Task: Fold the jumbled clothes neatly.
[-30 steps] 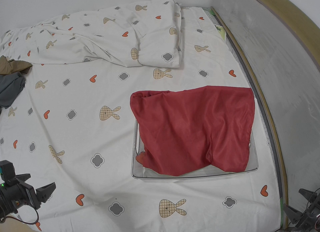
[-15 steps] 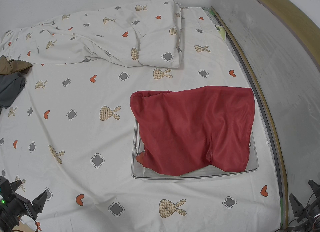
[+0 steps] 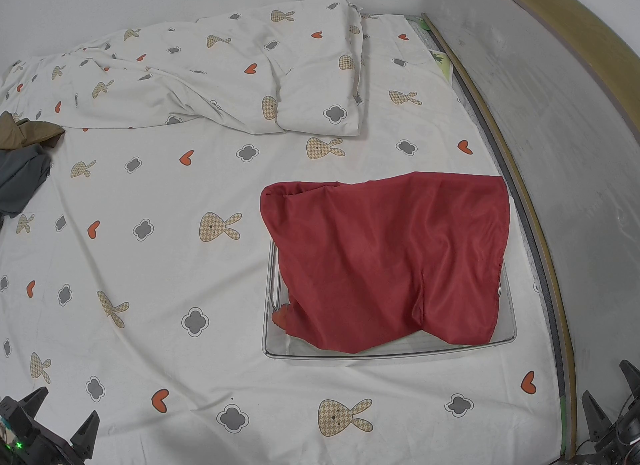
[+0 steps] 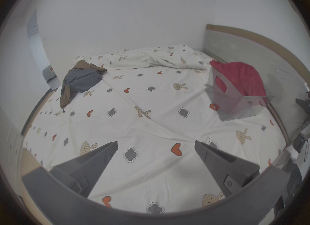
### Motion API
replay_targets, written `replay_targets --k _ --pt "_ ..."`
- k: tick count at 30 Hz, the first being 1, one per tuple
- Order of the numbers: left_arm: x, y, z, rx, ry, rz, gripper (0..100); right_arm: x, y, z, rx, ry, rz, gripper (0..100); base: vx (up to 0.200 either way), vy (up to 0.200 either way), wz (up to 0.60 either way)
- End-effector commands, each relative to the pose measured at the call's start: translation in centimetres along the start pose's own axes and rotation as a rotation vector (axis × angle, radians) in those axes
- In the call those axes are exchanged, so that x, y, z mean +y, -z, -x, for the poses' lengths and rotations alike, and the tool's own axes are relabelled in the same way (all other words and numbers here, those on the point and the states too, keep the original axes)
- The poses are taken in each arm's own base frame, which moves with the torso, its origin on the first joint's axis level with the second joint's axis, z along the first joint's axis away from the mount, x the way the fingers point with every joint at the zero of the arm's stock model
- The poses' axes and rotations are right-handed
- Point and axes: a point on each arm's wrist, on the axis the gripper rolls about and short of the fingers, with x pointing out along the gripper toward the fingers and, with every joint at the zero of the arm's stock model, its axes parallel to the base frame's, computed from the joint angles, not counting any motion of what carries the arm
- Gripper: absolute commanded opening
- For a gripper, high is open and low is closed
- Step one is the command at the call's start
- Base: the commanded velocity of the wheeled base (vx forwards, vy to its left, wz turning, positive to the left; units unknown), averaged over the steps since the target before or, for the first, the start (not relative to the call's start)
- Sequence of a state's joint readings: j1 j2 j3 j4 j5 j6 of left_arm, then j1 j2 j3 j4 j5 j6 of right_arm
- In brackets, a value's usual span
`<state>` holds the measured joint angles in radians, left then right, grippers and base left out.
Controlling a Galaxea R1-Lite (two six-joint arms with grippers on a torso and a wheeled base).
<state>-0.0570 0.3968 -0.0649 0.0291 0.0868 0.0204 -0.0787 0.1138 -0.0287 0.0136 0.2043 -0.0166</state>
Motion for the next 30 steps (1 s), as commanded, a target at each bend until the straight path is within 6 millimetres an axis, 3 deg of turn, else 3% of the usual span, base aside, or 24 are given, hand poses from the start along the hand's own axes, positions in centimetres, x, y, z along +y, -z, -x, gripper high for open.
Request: replay_targets --k 1,10,15,22,26,30 --pt "-0.1 1.1 0.9 -0.105 0.053 0.032 100 0.0 0.0 0.1 -0.010 0.004 -0.001 100 0.000 0.000 0.00" --pt "-0.2 1.5 1.0 -0.125 0.133 0.012 100 0.1 0.0 -0.1 -0.002 0.064 -0.012 100 0.000 0.000 0.00" --pt "-0.1 2.4 1.6 -0.244 0.152 0.006 100 0.1 0.0 0.0 -0.005 0.052 -0.007 100 0.000 0.000 0.00" --pt "-0.1 2.5 1.7 -0.261 0.138 0.010 100 0.1 0.0 0.0 -0.005 0.052 -0.010 100 0.000 0.000 0.00" --pt "-0.3 2.6 1.9 -0.298 0.013 0.012 100 0.1 0.0 0.0 -0.005 0.052 -0.008 100 0.000 0.000 0.00" --pt "-0.3 2.7 2.1 -0.329 0.035 0.024 100 0.1 0.0 0.0 -0.005 0.052 -0.007 100 0.000 0.000 0.00"
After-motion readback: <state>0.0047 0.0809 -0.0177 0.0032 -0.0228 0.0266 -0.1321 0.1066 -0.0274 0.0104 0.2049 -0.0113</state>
